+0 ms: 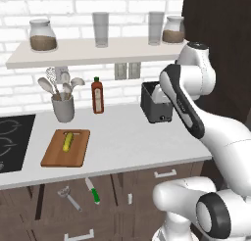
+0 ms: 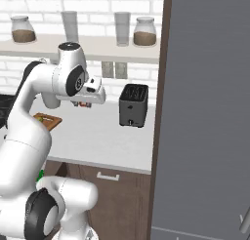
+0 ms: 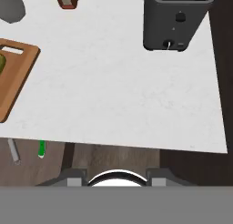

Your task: Place the appropriate cutting tool for cutting the cucumber skin on the cutting board.

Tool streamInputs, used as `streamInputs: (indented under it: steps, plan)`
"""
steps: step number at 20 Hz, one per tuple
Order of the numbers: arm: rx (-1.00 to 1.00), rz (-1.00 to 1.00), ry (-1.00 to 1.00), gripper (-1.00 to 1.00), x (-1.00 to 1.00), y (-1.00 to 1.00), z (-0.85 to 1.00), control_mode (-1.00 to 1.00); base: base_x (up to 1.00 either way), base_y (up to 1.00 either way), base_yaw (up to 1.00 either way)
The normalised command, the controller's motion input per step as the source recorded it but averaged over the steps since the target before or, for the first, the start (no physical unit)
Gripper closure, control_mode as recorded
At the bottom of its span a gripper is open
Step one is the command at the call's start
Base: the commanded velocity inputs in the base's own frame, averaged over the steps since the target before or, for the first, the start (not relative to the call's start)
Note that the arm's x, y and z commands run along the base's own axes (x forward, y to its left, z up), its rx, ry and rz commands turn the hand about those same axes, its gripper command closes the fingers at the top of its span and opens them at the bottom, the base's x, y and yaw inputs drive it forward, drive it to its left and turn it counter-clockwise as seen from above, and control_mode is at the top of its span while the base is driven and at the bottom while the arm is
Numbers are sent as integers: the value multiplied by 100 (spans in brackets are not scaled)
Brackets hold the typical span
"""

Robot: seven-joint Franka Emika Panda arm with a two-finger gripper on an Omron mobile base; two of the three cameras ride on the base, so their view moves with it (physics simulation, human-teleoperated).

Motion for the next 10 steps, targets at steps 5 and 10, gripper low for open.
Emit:
streamInputs:
  steps: [5, 10]
  plan:
    - [0, 4, -1, -100, -52, 40, -10, -100, 0, 0, 0]
    - [0, 4, 6, -100, -82, 100, -45, -100, 0, 0, 0]
